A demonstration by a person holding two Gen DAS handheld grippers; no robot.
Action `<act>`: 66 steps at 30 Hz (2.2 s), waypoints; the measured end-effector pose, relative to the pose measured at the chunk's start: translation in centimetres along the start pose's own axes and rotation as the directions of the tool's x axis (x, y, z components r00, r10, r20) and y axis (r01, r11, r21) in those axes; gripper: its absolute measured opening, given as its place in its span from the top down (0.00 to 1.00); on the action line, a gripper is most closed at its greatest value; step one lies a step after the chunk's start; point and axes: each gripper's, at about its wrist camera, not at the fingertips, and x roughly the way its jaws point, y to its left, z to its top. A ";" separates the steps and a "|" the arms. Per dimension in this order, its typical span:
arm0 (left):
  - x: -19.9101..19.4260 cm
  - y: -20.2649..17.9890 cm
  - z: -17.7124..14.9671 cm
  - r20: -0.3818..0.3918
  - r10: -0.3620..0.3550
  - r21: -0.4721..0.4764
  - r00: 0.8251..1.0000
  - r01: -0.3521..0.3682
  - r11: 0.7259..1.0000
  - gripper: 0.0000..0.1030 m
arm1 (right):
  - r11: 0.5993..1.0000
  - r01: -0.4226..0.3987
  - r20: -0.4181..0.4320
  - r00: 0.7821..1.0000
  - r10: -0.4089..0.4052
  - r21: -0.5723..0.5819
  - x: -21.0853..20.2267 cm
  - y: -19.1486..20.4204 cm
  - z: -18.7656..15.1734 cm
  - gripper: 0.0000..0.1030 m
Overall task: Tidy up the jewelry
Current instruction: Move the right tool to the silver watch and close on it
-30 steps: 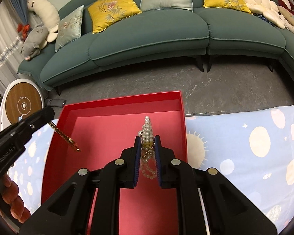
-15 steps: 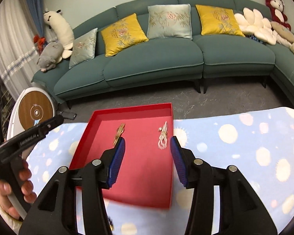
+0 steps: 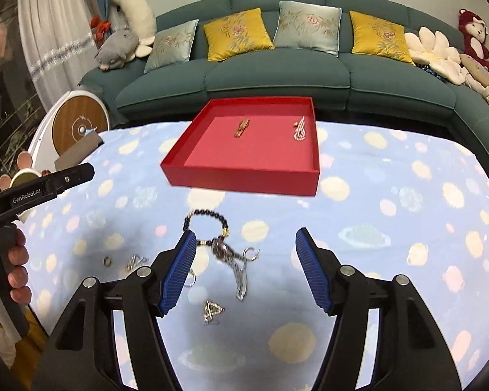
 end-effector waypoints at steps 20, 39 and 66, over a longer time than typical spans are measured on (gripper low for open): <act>3.7 -1.3 -5.7 -0.075 0.039 0.127 0.996 -0.030 0.991 0.41 | 0.996 -0.022 -0.140 0.990 0.010 -0.084 8.0 3.5 -2.5 0.41; 3.9 0.7 -5.5 -0.103 0.043 0.052 0.994 -0.038 0.998 0.41 | 0.992 -0.023 -0.164 0.986 0.002 -0.122 9.5 3.8 -1.8 0.41; 3.7 6.0 -5.3 -0.123 0.053 -0.055 0.991 -0.060 0.997 0.41 | 0.978 -0.030 -0.243 0.970 -0.022 -0.207 11.9 4.1 -2.2 0.86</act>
